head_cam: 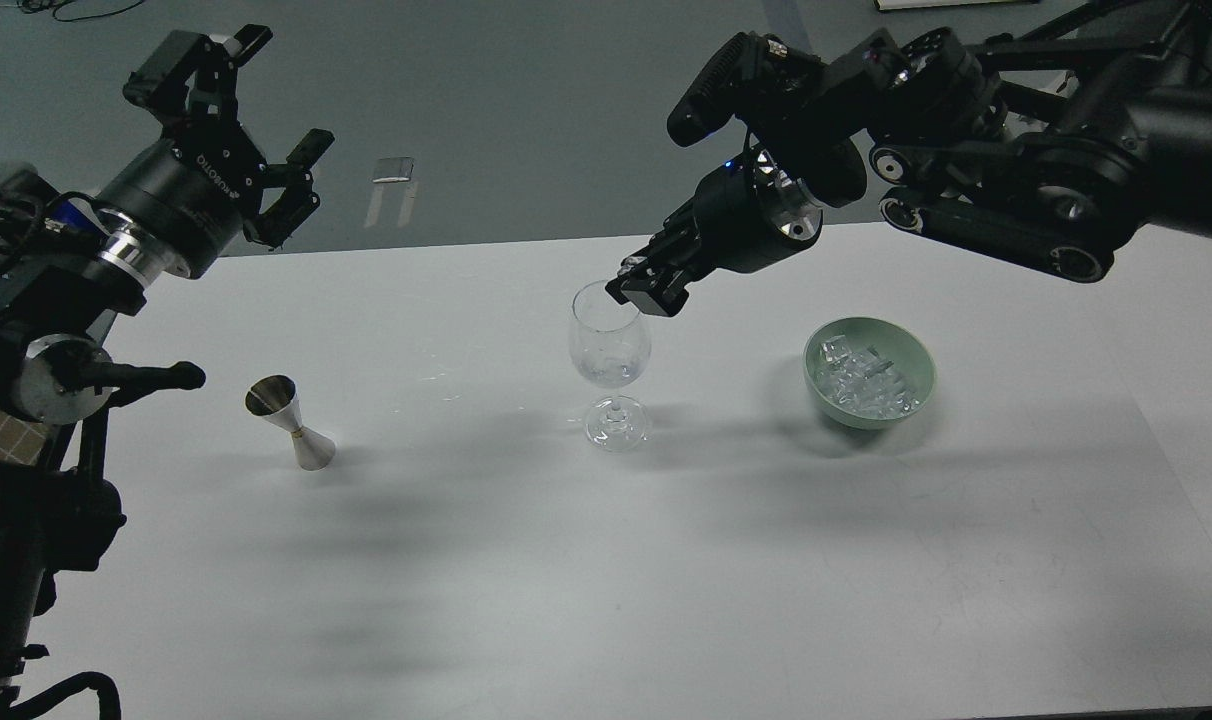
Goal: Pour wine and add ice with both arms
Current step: 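Open the right gripper to drop the ice into the wine glass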
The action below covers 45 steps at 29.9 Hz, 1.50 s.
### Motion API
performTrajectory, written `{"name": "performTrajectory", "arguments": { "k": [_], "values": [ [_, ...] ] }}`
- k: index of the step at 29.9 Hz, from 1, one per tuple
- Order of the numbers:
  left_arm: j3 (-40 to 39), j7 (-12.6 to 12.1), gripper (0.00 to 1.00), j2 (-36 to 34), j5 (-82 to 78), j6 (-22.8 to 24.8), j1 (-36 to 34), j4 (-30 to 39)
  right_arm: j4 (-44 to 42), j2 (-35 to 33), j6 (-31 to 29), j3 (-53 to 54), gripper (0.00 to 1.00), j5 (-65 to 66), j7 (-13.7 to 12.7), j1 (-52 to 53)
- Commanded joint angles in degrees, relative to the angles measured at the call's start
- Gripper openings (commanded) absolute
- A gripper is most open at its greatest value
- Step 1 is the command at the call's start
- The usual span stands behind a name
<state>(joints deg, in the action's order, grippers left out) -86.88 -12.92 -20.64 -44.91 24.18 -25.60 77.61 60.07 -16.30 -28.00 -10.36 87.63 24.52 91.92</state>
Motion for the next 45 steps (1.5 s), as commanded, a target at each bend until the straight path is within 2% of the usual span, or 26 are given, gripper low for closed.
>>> {"name": "performTrajectory", "arguments": {
  "k": [1, 17, 33, 38, 45],
  "values": [
    [-0.05, 0.0, 0.98, -0.1, 0.0, 0.08, -0.06, -0.01, -1.44, 1.27, 0.0, -0.09, 0.17, 0.0, -0.09, -0.6],
    [-0.13, 0.09, 0.98, -0.54, 0.0, 0.08, -0.06, -0.01, -4.61, 6.02, 0.0, -0.09, 0.18, -0.09, -0.09, -1.3],
    [-0.57, 0.09, 0.98, -0.54, 0.0, 0.25, -0.06, -0.01, -7.68, 8.48, 0.0, -0.01, 0.29, -0.17, -0.09, -1.83],
    [-0.66, 0.09, 0.98, -0.54, 0.0, 0.25, -0.06, -0.01, -7.77, 8.39, 0.0, -0.01, 0.29, -0.17, -0.09, -1.92],
    [-0.66, 0.09, 0.98, -0.89, 0.0, 0.25, -0.06, -0.01, -7.68, 8.22, 0.0, -0.01, 0.37, -0.26, -0.09, -1.83]
  ]
}}
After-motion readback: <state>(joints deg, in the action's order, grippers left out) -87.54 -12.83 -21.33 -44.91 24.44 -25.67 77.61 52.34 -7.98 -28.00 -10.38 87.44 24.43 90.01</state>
